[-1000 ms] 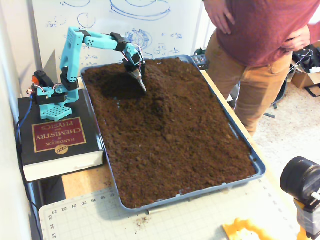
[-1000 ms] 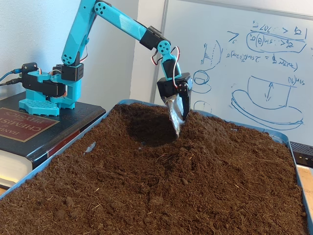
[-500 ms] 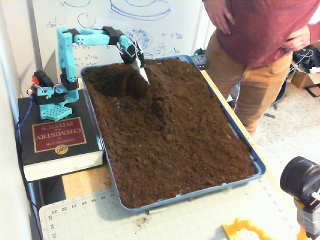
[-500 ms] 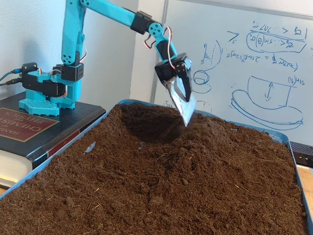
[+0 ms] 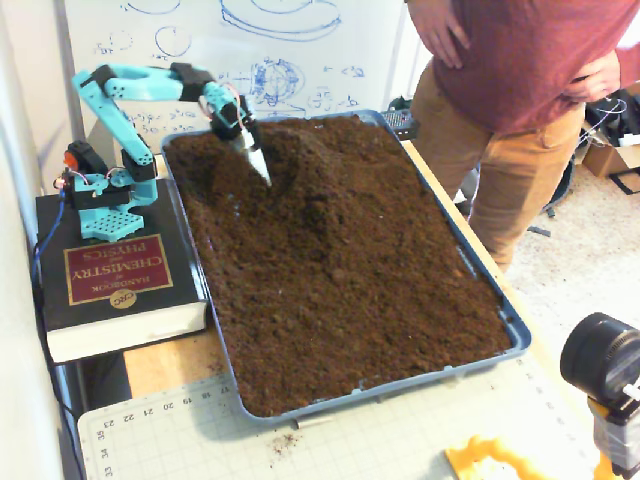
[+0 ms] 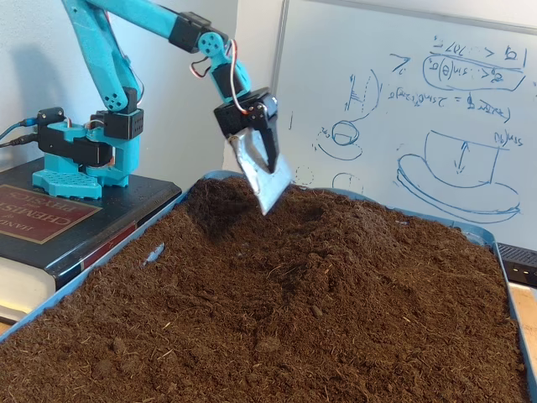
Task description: Build a berm.
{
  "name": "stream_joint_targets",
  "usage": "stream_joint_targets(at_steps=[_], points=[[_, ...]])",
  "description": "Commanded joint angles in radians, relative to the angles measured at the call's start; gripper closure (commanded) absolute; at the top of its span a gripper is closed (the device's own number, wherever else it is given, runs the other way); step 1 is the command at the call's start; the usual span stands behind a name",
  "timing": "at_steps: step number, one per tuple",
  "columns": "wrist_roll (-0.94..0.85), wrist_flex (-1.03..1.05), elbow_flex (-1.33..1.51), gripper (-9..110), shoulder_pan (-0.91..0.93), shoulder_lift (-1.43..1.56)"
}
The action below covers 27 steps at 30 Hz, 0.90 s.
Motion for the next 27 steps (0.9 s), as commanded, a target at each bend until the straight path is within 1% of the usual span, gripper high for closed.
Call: stream_joint_targets(at_steps=[1, 8, 14, 18, 22, 27], points=[[-0.006, -0.015, 0.049, 101, -0.041, 0.091], [0.008, -0.029, 0.126, 101, -0.181, 0.032], [0.13, -0.031, 0.117, 101, -0.282, -0.054], [0.16, -0.026, 0.103, 101, -0.344, -0.16], [0.19, -0.032, 0.087, 101, -0.367, -0.235], [0.278, -0.032, 0.023, 101, -0.43, -0.284]])
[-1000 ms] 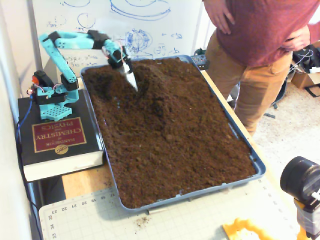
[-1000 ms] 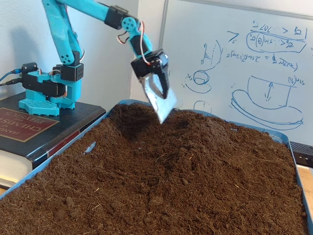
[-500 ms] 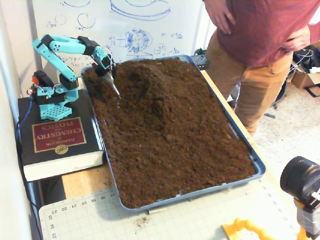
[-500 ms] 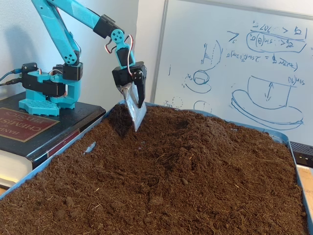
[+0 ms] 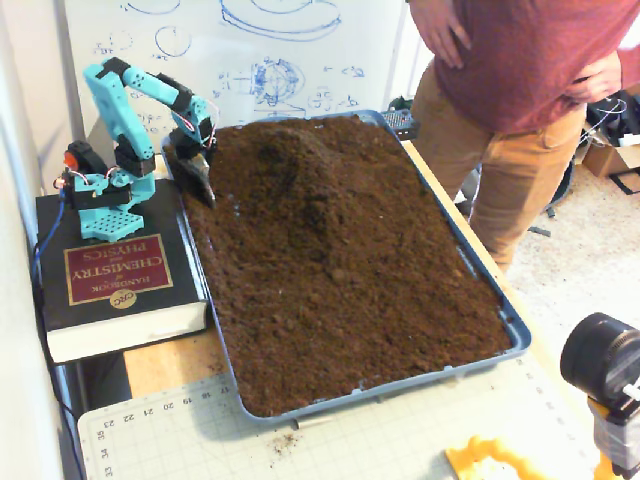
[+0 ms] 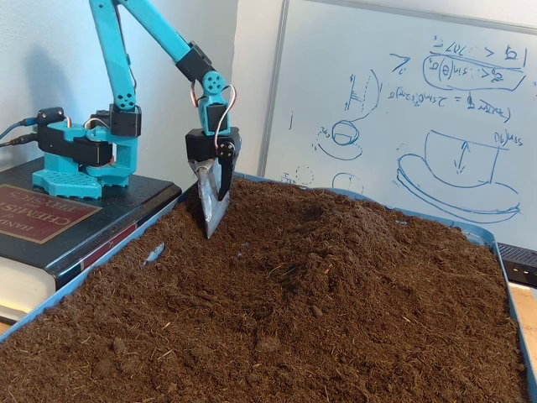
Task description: Build a berm.
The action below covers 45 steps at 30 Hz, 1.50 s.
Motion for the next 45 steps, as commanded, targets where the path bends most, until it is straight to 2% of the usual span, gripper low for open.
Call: stream_joint_targets(at_steps=[1, 8, 25, 45], points=[[0.069, -0.015, -0.11, 101, -0.054, -0.02], [0.147, -0.015, -0.302, 101, -0.097, -0.173], [0.143, -0.015, -0.726, 101, 0.083, -0.449], [0.141, -0.014, -0.772, 101, 0.262, -0.436]])
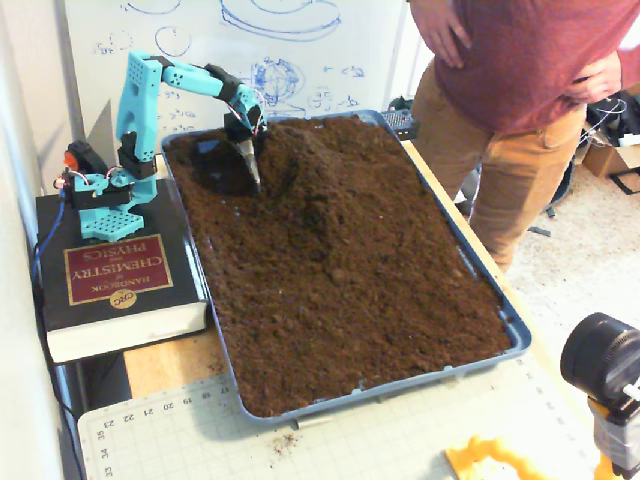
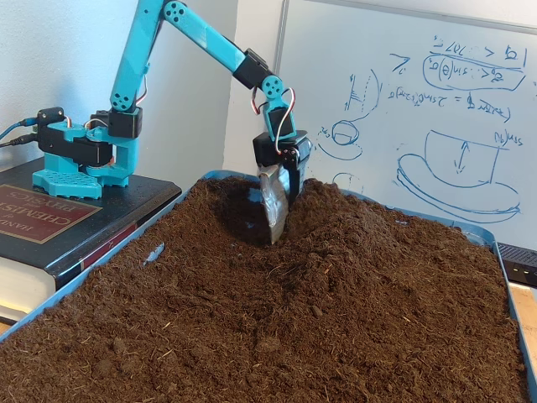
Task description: Build a berm.
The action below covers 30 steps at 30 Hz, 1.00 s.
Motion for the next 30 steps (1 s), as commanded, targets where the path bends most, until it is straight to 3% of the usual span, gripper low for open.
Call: stream_joint_targets(at_steps=[1, 12, 22, 30], points=[[0.009, -0.015, -0.1, 101, 0.055, 0.054], [0.005, -0.015, -0.1, 101, 0.123, 0.075], [-0.176, -0.015, -0.1, 101, 0.221, 0.101], [-0.216, -0.015, -0.101, 101, 0.244, 0.118]])
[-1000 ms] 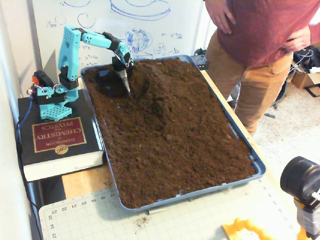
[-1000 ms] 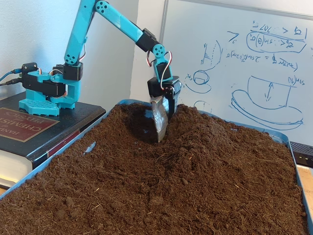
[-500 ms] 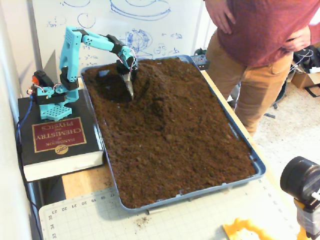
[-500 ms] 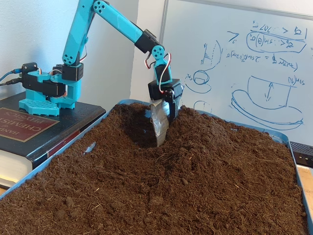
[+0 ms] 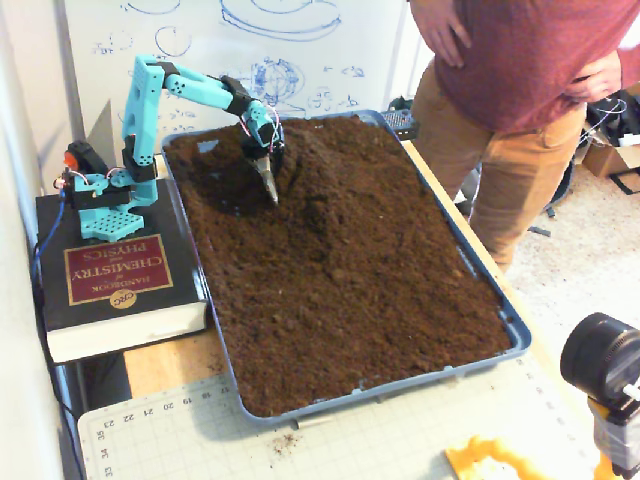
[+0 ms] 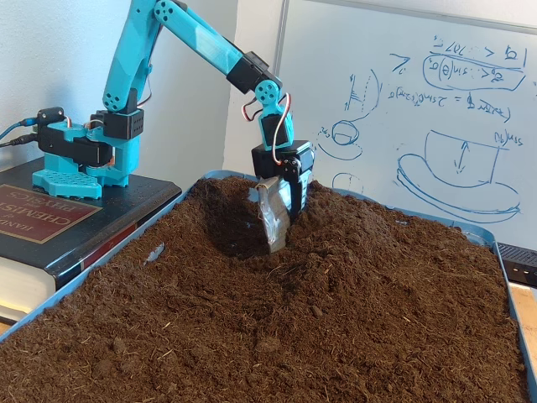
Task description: Build a berm.
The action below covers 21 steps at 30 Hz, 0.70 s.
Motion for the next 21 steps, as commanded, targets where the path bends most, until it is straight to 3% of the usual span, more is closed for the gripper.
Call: stream_joint_targets(at_steps=[1, 21], points=[[-0.014, -0.015, -0.101, 101, 0.032, 0.13], [-0.012, -0.015, -0.083, 101, 0.035, 0.35]])
